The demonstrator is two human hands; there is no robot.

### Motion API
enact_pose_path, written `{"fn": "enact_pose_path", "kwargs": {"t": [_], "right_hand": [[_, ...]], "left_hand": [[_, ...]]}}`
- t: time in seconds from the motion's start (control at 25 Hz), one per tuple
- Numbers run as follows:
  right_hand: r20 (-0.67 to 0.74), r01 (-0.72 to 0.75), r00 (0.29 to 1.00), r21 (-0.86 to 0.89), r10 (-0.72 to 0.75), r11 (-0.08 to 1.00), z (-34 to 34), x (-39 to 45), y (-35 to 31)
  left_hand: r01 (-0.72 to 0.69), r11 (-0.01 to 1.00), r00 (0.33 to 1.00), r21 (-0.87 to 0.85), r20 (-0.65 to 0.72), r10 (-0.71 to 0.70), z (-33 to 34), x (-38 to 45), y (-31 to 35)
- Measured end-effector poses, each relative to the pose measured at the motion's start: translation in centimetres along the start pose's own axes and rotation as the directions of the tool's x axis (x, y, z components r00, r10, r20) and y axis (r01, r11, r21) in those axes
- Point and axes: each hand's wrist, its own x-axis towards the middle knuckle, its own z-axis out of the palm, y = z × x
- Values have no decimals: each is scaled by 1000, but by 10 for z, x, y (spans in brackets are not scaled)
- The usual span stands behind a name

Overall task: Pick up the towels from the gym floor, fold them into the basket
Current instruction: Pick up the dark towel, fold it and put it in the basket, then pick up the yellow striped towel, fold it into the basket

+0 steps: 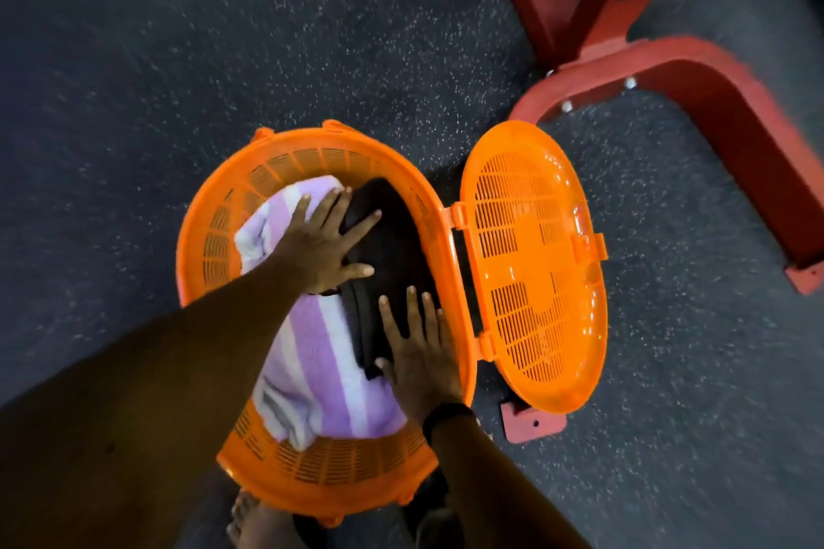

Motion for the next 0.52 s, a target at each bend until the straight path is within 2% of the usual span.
{"fn": "enact_pose_path", "kwargs": {"t": [0.08,0.16,0.24,0.32,0.4,0.52], "right_hand": [[61,41,997,83,-47,996,-40,-20,3],[45,34,998,94,-38,995,-87,-27,4],[44,7,999,125,-13,992,-168,-30,-18],[17,8,1000,170,-11,985,-258,-30,-47],[-52,26,998,138,-19,990,-348,-26,-75],[-141,89,988,122,-71,989,-507,-41,-129]], "left_hand": [[19,999,999,-28,40,-17,-34,-27,-4],[62,990,994,-130,98,-49,-77,-53,-13],[131,957,988,-258,109,-106,-149,-89,-26],[158,926,987,-342,55,-148,-230,-129,-39],[174,909,981,-378,-14,-194,-311,-170,-51],[240,883,940,-404,-129,-315,-456,-261,-72]]}}
